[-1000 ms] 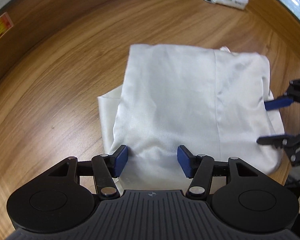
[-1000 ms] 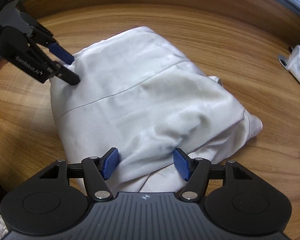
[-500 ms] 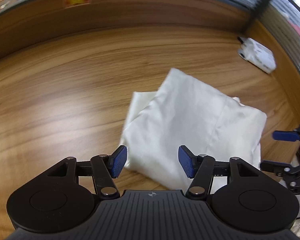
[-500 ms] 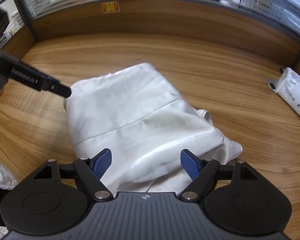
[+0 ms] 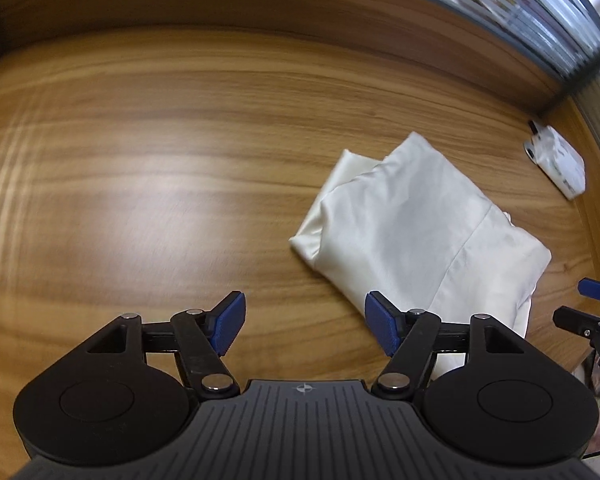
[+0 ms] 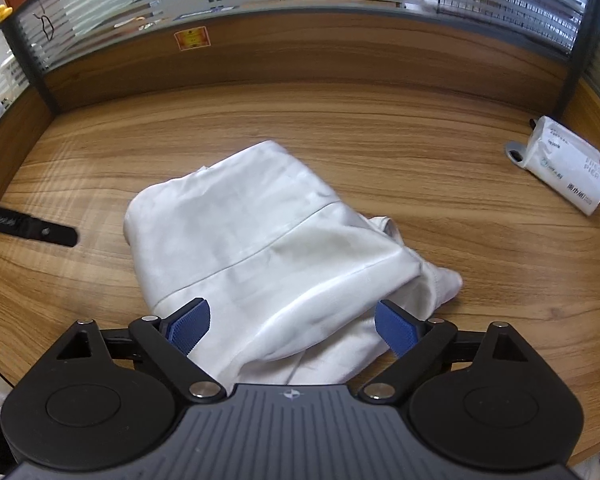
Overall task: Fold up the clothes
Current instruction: 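Open both grippers and press the folded bundle flat, then grasp the bundle edge with the left gripper while the right gripper grasps beside it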
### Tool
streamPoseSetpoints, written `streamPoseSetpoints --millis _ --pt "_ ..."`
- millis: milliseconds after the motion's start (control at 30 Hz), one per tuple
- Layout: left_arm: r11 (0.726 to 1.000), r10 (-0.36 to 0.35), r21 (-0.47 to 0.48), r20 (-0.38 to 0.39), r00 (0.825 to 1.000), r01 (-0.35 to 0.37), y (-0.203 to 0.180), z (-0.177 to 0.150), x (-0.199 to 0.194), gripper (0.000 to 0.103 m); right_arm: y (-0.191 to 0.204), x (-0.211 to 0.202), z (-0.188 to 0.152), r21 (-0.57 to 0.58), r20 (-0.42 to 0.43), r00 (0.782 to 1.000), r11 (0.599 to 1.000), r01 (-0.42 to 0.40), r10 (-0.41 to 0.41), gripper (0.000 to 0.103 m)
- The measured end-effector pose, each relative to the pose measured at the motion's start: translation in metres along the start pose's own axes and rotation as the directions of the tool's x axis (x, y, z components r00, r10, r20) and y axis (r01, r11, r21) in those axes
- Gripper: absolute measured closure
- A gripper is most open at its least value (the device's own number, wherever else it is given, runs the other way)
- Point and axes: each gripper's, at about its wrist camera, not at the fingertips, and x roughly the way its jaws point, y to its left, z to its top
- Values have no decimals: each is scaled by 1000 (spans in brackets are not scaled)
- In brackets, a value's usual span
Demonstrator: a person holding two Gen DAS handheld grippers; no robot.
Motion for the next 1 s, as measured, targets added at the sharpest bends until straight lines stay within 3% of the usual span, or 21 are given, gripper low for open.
streamPoseSetpoints --millis 67,267,600,700,1000 --pt "999 14 -52 11 1000 -14 1 -7 -2 32 -5 1 4 -27 3 1000 1000 -2 2 3" --pt "977 39 -210 53 998 -27 -4 -26 -1 30 -24 14 20 -138 -18 998 989 -54 52 2" --pt "893 37 -451 103 994 14 -27 -38 31 28 -71 39 31 -272 -85 990 954 -129 110 1" --pt "876 32 -481 124 992 32 -31 -30 42 28 -83 45 30 -279 -104 988 950 -142 117 1" --pt "887 72 -462 120 990 -8 -38 0 69 28 -106 52 24 -266 -121 983 950 -165 136 1"
